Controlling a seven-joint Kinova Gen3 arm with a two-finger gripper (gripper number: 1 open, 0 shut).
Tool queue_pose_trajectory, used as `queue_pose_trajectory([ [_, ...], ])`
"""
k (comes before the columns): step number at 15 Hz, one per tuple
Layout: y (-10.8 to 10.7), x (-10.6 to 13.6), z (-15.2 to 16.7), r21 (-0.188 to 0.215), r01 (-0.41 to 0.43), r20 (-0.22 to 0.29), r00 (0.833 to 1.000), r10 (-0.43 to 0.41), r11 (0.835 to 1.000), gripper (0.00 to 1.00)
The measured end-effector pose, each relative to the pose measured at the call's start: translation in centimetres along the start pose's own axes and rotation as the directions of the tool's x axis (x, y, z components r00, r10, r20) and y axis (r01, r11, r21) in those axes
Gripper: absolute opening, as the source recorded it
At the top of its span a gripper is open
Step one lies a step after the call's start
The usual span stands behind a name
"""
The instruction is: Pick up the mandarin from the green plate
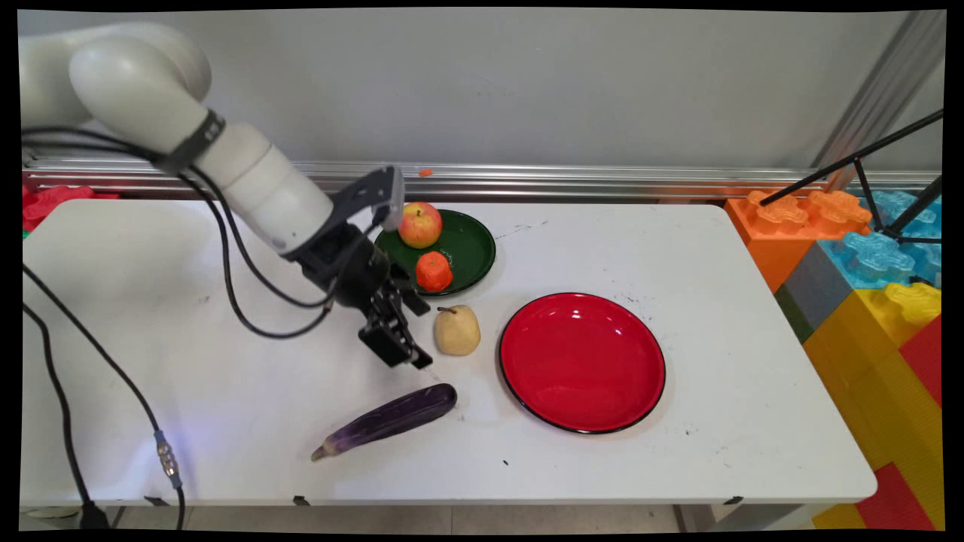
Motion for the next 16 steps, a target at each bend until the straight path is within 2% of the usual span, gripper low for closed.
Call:
queue_pose_trajectory([
  [3, -1.4, 0.8, -1.7, -0.016, -0.006, 0.007, 1.0, 0.007, 1.0, 1.0],
  [7, -4.2, 1.6, -3.7, -0.023, -0.015, 0.015, 1.0, 0.015, 1.0, 1.0],
  [16, -10.7, 0.7, -6.7, -0.01, -0.049, 0.048, 0.998, 0.049, 0.999, 1.0],
])
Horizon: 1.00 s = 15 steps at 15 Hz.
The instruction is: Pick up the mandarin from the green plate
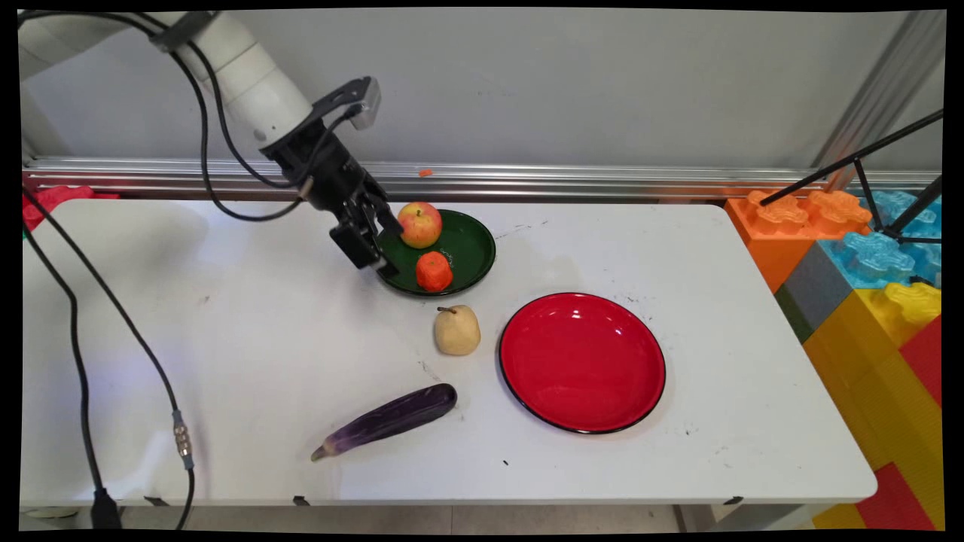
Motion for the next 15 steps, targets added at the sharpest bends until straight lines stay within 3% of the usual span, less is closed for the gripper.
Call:
queue_pose_trajectory([
  [4, -2.3, -0.6, -0.6, 0.014, -0.01, -0.009, 1.0, 0.01, 1.0, 1.0],
  [8, -4.1, -1.1, 0.6, 0.024, 0.082, -0.057, 0.995, -0.08, 0.996, 1.0],
  [15, -6.5, -2.4, 4.5, 0.024, 0.283, -0.085, 0.956, -0.281, 0.959, 1.0],
])
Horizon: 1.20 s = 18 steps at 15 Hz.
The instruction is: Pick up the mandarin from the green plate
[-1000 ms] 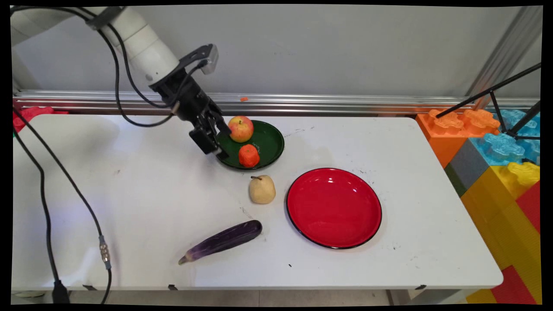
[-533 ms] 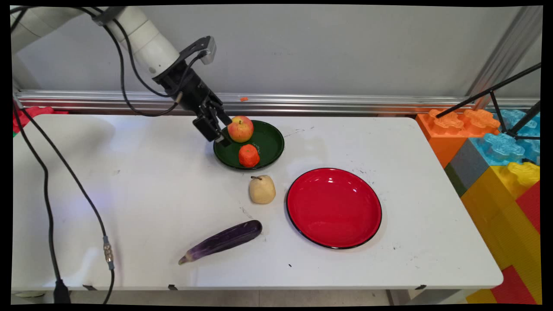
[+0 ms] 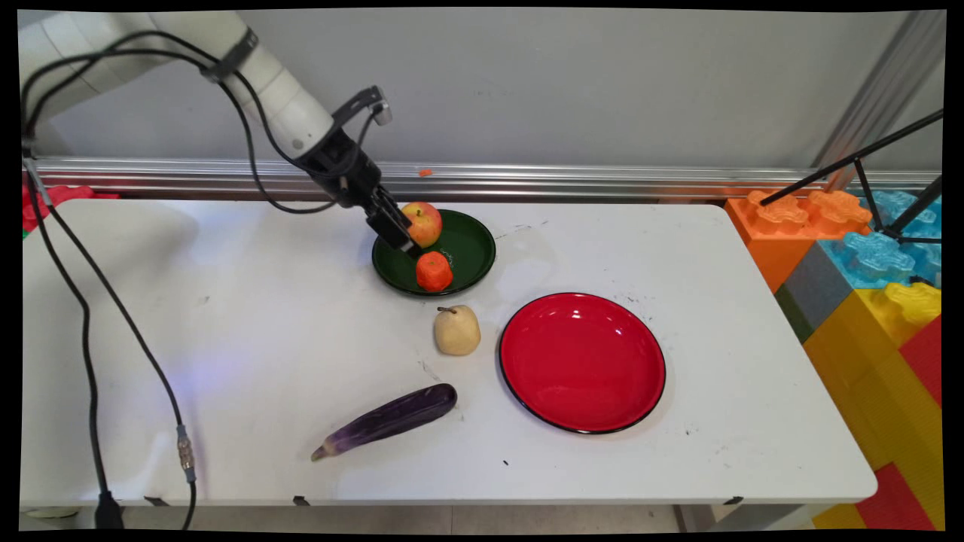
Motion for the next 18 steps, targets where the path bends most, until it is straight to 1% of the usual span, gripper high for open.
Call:
queue_pose_trajectory([
  [4, -0.8, -0.2, 2.8, 0.005, 0.104, -0.011, 0.995, -0.104, 0.995, 1.0],
  [7, -1.2, -0.4, 4.5, 0.016, 0.158, -0.017, 0.987, -0.157, 0.987, 1.0],
  [12, -2.0, -0.9, 7.2, 0.046, 0.262, -0.028, 0.965, -0.261, 0.964, 1.0],
  [15, -2.3, -1.2, 8.3, 0.057, 0.306, -0.032, 0.952, -0.305, 0.95, 1.0],
  [18, -2.5, -1.4, 9.0, 0.06, 0.329, -0.032, 0.944, -0.328, 0.942, 1.0],
])
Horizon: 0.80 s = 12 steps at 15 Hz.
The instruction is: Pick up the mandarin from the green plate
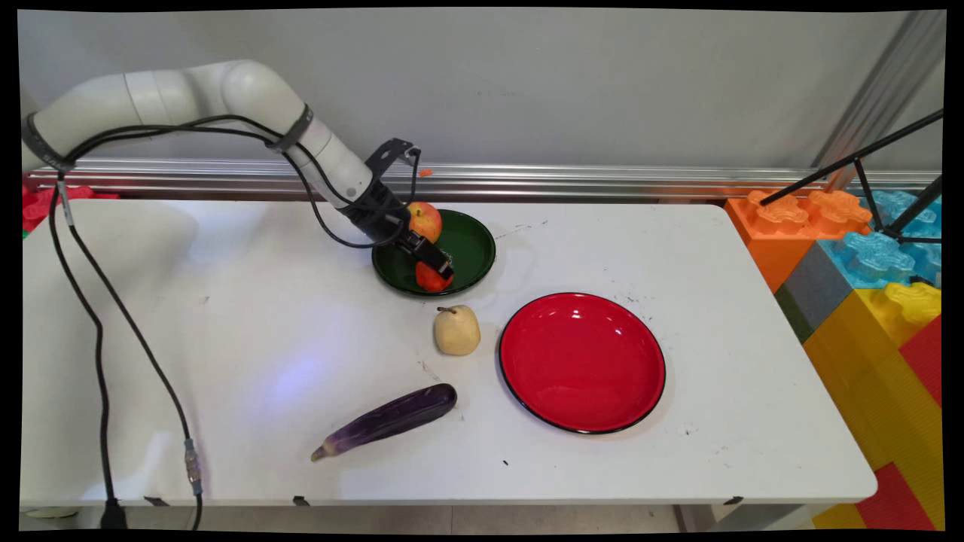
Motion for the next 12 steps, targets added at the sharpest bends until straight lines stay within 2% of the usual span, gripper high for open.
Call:
queue_pose_trajectory([
  [12, -0.42, -0.72, 0.65, 0.016, 0.043, 0.002, 0.999, -0.043, 0.999, 1.0],
])
